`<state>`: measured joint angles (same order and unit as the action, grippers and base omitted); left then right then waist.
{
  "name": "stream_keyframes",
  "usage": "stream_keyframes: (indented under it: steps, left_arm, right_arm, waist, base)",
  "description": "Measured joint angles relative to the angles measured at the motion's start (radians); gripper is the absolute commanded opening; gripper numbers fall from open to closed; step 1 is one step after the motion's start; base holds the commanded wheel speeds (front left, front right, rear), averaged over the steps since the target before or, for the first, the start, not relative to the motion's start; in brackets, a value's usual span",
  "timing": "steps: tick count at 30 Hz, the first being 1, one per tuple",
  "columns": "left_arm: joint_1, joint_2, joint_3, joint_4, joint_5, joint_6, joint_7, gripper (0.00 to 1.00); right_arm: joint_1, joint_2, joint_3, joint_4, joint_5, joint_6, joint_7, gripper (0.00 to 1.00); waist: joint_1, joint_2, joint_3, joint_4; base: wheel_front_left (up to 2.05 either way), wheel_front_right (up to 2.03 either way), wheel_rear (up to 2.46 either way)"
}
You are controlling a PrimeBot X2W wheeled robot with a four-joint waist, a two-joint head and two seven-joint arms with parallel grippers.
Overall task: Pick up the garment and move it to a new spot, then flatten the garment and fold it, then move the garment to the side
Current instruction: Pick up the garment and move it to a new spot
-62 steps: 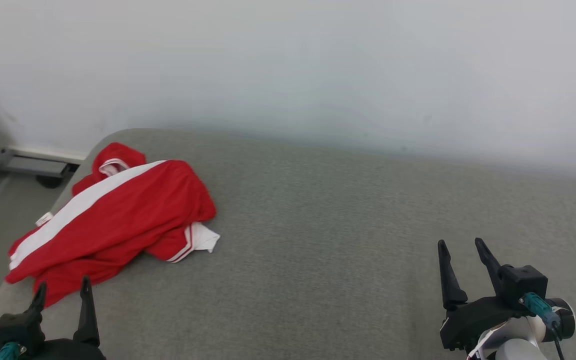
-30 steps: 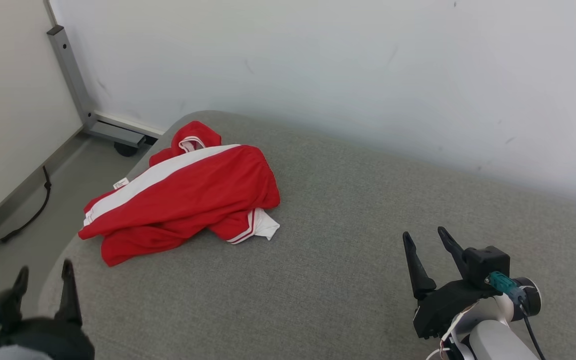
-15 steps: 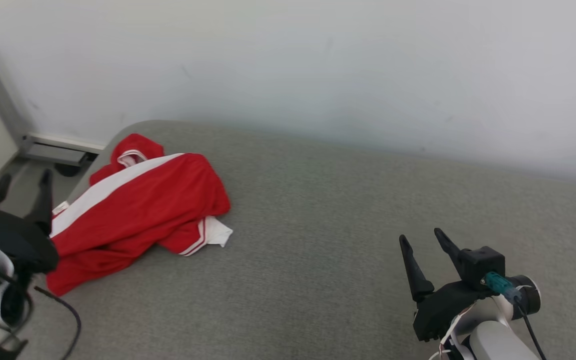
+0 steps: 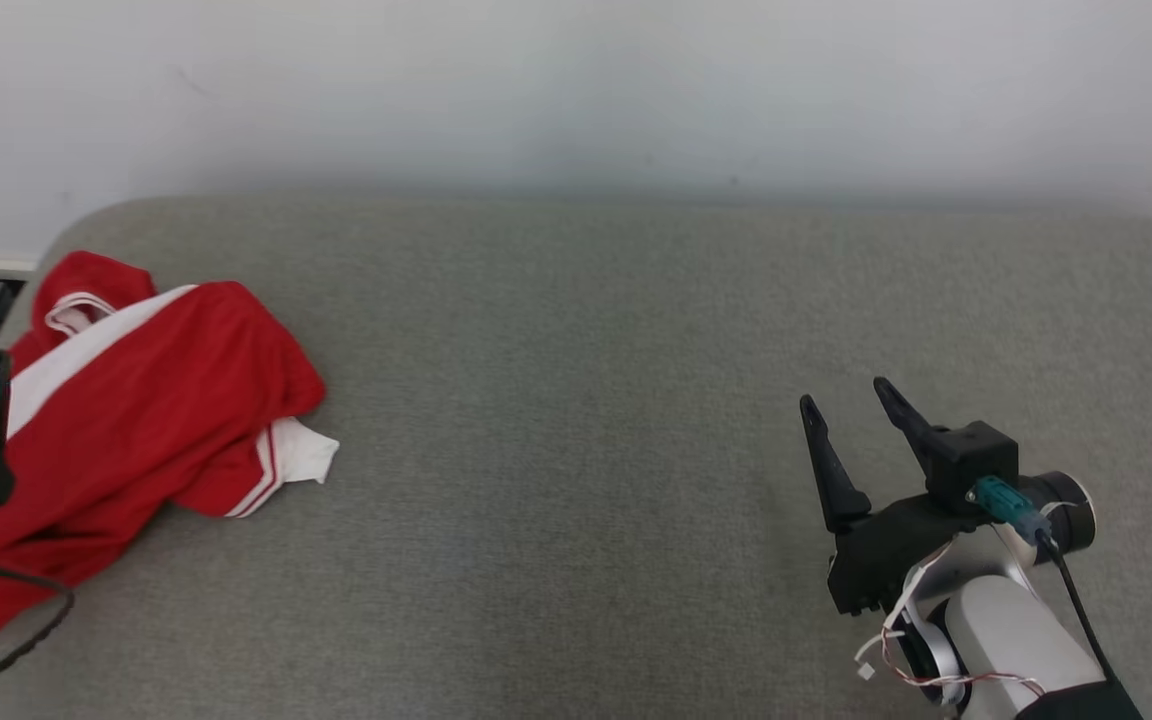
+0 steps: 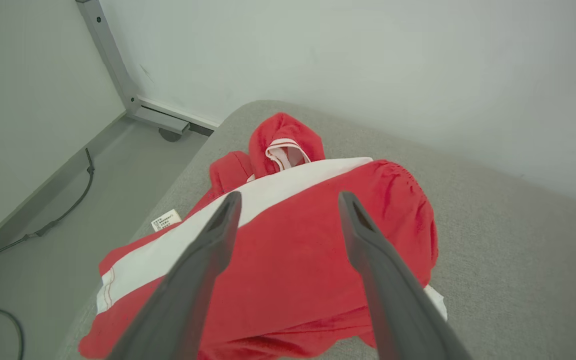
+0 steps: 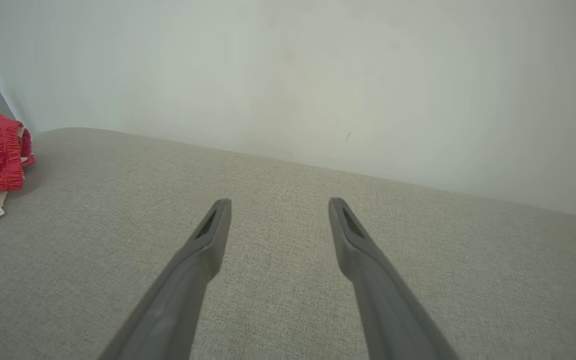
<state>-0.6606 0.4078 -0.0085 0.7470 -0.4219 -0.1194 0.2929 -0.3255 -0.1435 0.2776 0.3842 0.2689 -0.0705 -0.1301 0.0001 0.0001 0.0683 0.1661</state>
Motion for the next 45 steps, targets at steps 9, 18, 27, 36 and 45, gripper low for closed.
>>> stream_keyframes:
  steps: [9,18,27,36,45]
  left_arm:
    - [-0.092,0.010,-0.032,0.148,-0.024,-0.005,0.083,1.00]
    - [-0.130,0.005,-0.086,0.277,-0.026,-0.005,0.184,1.00]
    - [-0.155,0.010,-0.146,0.297,-0.024,-0.005,0.179,0.00]
    - [-0.213,0.014,-0.203,0.293,-0.021,-0.005,0.130,0.00]
    - [-0.209,0.002,-0.230,0.324,-0.079,-0.005,0.171,1.00]
  right_arm:
    - [-0.050,-0.010,-0.002,-0.018,-0.018,-0.010,0.025,1.00]
    - [-0.055,-0.014,-0.003,-0.019,-0.026,-0.017,0.035,1.00]
    - [-0.071,-0.013,-0.001,-0.003,-0.033,-0.018,0.042,1.00]
    - [-0.071,-0.014,-0.003,0.016,-0.033,-0.018,0.042,1.00]
    - [-0.062,-0.015,-0.001,0.019,-0.031,-0.016,0.042,1.00]
  waist:
    - [0.0001,0.0001,0.106,-0.069]
    - [0.0001,0.0001,0.157,-0.094]
    - [-0.0001,0.0001,0.148,-0.083]
    - [-0.0001,0.0000,0.118,-0.065]
    - [-0.0003,0.0000,0.091,-0.052]
  base:
    - [0.00,0.00,0.00]
    - [0.00,0.00,0.00]
    - [0.00,0.00,0.00]
    - [0.00,0.00,0.00]
    - [0.00,0.00,0.00]
